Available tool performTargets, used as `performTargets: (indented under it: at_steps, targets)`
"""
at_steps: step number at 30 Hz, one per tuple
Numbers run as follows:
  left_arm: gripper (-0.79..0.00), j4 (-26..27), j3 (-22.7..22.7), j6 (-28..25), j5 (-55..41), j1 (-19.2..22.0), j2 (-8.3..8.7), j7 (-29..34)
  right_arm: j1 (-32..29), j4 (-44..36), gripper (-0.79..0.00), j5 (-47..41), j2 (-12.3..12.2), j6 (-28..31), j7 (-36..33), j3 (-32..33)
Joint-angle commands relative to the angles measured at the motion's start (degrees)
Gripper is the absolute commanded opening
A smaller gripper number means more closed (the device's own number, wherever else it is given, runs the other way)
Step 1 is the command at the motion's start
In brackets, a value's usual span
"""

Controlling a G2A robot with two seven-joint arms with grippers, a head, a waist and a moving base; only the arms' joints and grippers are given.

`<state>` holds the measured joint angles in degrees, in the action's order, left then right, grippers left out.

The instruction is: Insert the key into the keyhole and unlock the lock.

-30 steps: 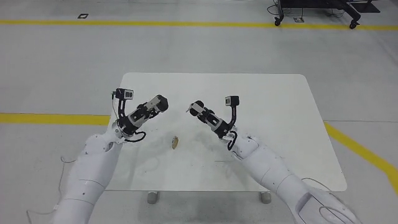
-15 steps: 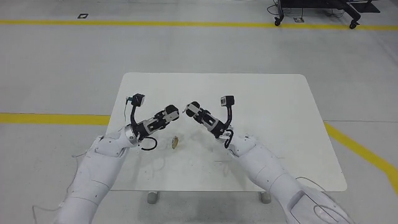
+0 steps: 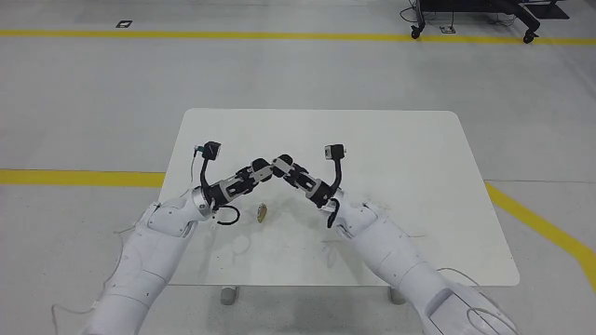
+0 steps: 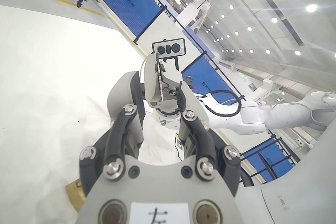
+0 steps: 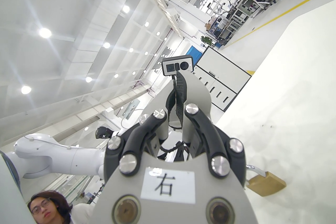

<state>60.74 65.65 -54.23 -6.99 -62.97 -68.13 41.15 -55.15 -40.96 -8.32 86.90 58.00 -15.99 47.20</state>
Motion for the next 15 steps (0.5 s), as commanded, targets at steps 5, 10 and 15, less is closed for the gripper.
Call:
performTargets:
  at_steps: [5, 10, 15]
  targets:
    - [-0.785, -0.16, -0.51, 0.11, -0.5, 0.24, 0.13, 0.23, -0.28, 0.28, -0.785, 5.84, 0.61, 0.0, 3.52, 0.39]
    - [-0.785, -0.49, -0.78, 0.33, 0.0, 0.53, 0.27, 0.22, -0.42, 0.41, -0.785, 8.45, 0.88, 0.0, 5.82, 0.83]
    - [-0.785, -0.8, -0.9, 0.6, 0.03, 0.78, 0.37, -0.39, -0.83, 0.15, -0.785, 10.42, 0.71, 0.0, 7.35, 1.61]
